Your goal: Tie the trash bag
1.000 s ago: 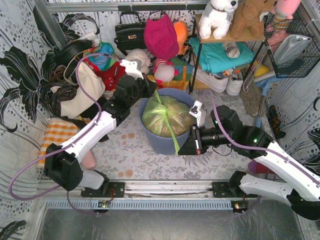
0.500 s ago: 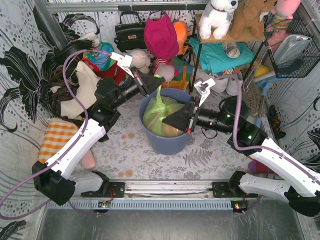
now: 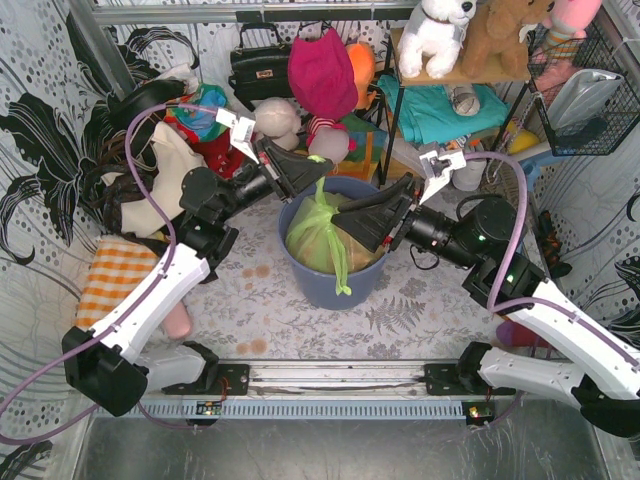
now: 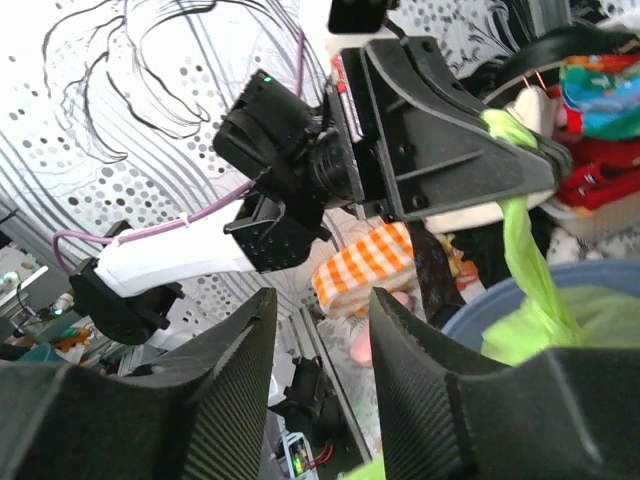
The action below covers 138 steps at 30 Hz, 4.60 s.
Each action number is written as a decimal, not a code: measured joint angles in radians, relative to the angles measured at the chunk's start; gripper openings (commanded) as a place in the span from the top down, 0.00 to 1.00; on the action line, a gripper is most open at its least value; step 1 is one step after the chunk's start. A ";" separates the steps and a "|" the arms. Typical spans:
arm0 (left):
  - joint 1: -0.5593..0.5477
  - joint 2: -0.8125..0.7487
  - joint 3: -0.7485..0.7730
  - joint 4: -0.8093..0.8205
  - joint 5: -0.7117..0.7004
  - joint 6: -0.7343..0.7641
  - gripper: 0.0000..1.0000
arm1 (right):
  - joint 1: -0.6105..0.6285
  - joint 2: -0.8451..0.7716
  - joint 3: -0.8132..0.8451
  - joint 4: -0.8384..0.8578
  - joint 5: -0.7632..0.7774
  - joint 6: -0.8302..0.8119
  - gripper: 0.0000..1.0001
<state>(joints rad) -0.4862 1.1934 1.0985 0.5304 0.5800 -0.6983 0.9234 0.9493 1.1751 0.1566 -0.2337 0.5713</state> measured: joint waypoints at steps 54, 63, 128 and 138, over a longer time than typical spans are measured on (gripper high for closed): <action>0.000 -0.011 -0.041 -0.025 -0.004 0.015 1.00 | 0.000 -0.048 -0.088 -0.512 -0.064 0.354 0.70; 0.000 -0.011 -0.041 -0.026 -0.004 0.016 1.00 | 0.000 -0.005 -0.090 -0.538 -0.063 0.356 0.81; 0.000 -0.030 -0.033 -0.085 -0.004 0.041 1.00 | 0.000 0.022 -0.512 0.521 -0.138 0.472 0.59; 0.000 -0.032 -0.033 -0.091 -0.004 0.043 1.00 | 0.000 -0.019 -0.312 -0.034 -0.108 0.462 0.62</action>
<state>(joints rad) -0.4862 1.1614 1.0653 0.4393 0.5762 -0.6548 0.9234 0.9298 0.8631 0.1223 -0.3412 1.0336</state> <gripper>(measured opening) 0.011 0.449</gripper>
